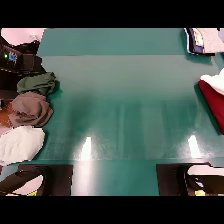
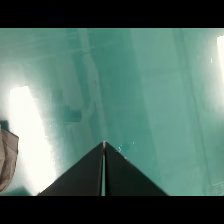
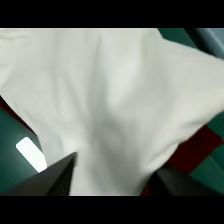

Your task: Fold the shirts.

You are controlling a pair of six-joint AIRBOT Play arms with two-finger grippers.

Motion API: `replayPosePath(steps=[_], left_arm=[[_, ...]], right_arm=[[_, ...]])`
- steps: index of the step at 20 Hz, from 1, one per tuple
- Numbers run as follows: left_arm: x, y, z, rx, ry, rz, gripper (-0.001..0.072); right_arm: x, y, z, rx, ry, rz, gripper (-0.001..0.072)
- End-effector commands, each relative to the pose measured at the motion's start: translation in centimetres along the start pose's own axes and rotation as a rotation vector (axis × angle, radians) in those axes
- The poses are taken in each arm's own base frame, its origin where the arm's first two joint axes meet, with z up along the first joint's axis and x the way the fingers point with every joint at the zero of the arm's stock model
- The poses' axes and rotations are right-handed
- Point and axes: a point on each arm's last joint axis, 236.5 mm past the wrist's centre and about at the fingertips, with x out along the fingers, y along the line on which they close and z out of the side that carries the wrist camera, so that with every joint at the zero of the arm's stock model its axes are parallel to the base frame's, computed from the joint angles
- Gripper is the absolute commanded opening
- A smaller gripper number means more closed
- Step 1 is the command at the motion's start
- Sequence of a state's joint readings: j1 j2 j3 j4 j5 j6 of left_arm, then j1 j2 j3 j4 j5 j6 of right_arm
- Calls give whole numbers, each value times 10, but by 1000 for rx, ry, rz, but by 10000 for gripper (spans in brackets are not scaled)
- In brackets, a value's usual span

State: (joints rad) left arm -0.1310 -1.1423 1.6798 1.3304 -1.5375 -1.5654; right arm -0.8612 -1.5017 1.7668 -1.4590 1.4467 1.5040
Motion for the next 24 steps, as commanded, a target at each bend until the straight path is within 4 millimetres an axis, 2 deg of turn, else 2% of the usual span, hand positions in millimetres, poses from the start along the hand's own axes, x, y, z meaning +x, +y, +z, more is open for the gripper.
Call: replayPosePath(steps=[1, 3, 5, 7, 8, 11, 12, 13, 14, 16, 19, 21, 24], left_arm=[[0, 0, 0, 2, 1, 1, 29], [0, 0, 0, 2, -2, 1, 29], [0, 0, 4, 1, -15, 1, 29], [0, 0, 5, 0, -20, -2, 29], [0, -1, 5, 0, -20, -3, 29], [0, 0, 13, 0, -56, -2, 29], [-1, 0, 17, 1, -72, -2, 29], [-1, 0, 21, 0, -89, -2, 29], [-1, 0, 24, 1, -102, -2, 29], [-2, 0, 31, 1, -129, -2, 29], [-3, 0, 36, 1, -155, -2, 29], [-3, 0, 38, 0, -162, -2, 29], [-3, 0, 38, 1, -163, -2, 29]], right_arm=[[1, -32, -39, 86, 154, -68, 609], [1, -46, -59, 128, 228, -73, 606], [-1, -50, -73, 198, 280, -59, 600], [-4, -31, -73, 217, 283, 39, 557], [-7, -17, -69, 215, 272, 97, 521], [-25, 35, -60, 149, 219, 227, 511], [-32, 53, -58, 111, 198, 252, 427], [-42, 76, -57, 66, 176, 288, 192], [-50, 98, -59, 19, 165, 320, 35], [-68, 142, -69, -98, 145, 371, 21], [-98, 204, -98, -277, 129, 434, 21], [-119, 238, -118, -385, 105, 479, 21], [-146, 274, -146, -510, 78, 536, 21]])
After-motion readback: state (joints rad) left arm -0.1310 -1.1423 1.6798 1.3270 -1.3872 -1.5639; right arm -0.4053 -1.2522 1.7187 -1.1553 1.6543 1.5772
